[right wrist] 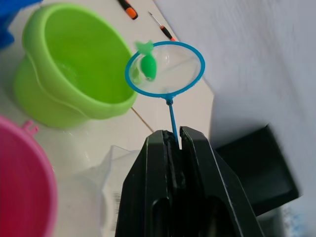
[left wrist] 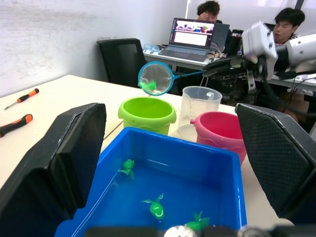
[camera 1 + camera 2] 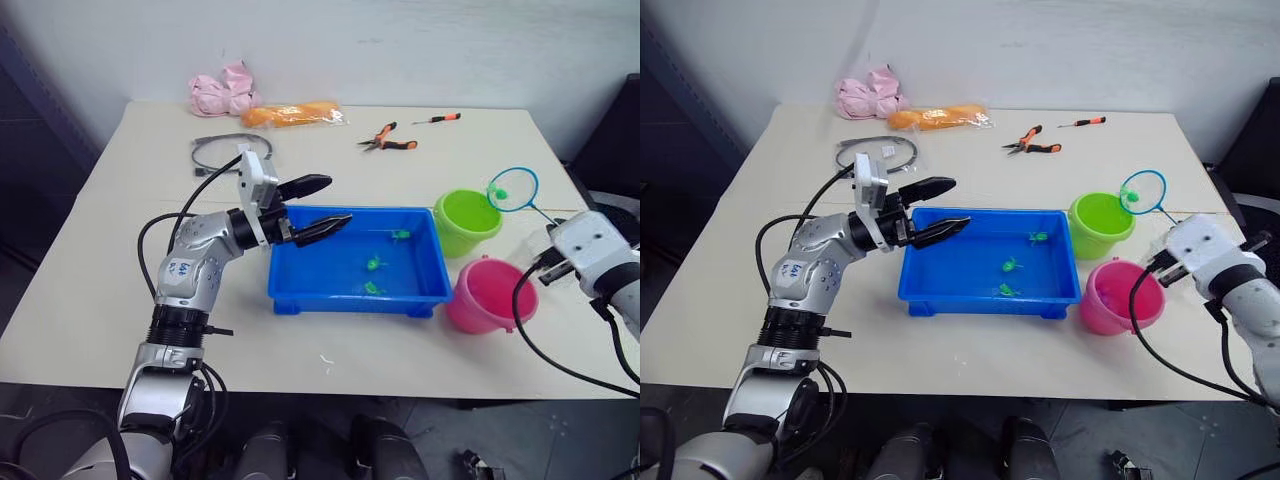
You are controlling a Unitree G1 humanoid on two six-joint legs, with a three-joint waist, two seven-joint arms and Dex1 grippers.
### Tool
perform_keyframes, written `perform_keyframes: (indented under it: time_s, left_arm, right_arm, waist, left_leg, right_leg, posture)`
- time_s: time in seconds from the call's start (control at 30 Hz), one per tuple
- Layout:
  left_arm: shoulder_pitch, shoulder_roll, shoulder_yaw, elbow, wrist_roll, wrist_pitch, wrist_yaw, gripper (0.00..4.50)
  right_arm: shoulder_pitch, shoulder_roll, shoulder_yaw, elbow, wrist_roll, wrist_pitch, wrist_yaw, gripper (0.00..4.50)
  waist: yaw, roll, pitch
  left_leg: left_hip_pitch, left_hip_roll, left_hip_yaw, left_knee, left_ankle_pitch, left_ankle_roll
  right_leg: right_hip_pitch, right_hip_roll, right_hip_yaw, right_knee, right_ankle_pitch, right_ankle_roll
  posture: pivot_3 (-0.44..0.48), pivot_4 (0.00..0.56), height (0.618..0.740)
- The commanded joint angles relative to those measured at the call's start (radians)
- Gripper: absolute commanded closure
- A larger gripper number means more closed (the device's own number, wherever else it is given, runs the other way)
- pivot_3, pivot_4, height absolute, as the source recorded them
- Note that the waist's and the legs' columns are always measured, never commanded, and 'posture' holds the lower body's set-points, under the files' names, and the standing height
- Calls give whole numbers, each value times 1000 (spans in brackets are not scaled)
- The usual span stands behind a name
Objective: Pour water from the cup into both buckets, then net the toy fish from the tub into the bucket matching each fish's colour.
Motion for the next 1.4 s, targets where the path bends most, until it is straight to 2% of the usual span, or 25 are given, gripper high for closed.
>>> perform_keyframes:
  time_s: [0.03,0.2,0.5,0.67,0.73,0.8,0.93,1.07,1.27,1.4]
  left_arm:
    - [-5,-2,10,-39,-16,0,5,30]
    - [-4,-5,6,-38,-16,1,3,30]
    - [1,2,3,-33,-10,-7,-13,30]
    - [11,4,5,-39,-12,-6,-16,30]
    - [23,20,9,-42,-12,-6,-27,30]
    - [37,50,17,-34,-7,-16,-49,30]
    - [65,115,30,-19,-13,-40,-114,30]
    - [98,191,42,-9,-25,-51,-199,30]
    - [117,224,32,-14,-17,-46,-233,30]
    - [140,228,24,-43,-15,-33,-231,30]
  right_arm:
    - [-25,-59,34,39,-203,-144,-35,4500]
    - [-75,-98,104,99,-427,-261,-82,4500]
    - [-74,-102,98,166,-567,-378,-89,4500]
    - [-74,-56,13,156,-492,-358,-65,4500]
    - [-91,18,-65,99,-325,-306,-2,4500]
    - [-98,62,-127,44,-120,-292,118,4500]
    - [-83,64,-188,-63,133,-251,325,4500]
    - [-65,32,-153,-211,306,-71,492,4500]
    - [-82,14,27,-215,203,-149,620,4500]
    - [-170,7,158,-81,-3,-330,606,4500]
  waist:
    - [0,0,0]
    - [-1,0,0]
    - [0,0,0]
    - [0,0,0]
    - [0,0,0]
    - [-2,0,0]
    - [-3,1,0]
    - [-2,1,0]
    - [2,1,0]
    - [-2,1,0]
  left_leg:
    - [0,0,0,0,0,0]
    - [0,0,0,0,1,-1]
    - [0,0,-1,0,1,-2]
    - [0,1,0,0,2,-3]
    - [0,1,-1,0,2,-3]
    - [0,2,-1,0,2,-3]
    - [1,2,-1,0,2,-4]
    - [2,3,-1,0,2,-3]
    - [2,0,-2,1,0,0]
    - [2,-1,-1,1,1,1]
  right_leg:
    - [0,0,0,0,0,0]
    - [0,1,0,0,0,0]
    - [0,2,0,0,0,0]
    - [0,2,0,1,0,0]
    - [0,2,0,1,0,0]
    - [0,4,0,1,0,0]
    - [0,5,-1,1,0,0]
    - [1,4,0,2,0,-1]
    - [2,0,0,2,0,-1]
    - [1,-1,0,2,0,0]
  posture:
    - [0,150,740]
    - [0,150,740]
    - [0,150,740]
    - [0,150,740]
    - [0,150,740]
    - [0,150,740]
    - [0,150,740]
    - [0,150,740]
    - [0,150,740]
    - [0,150,740]
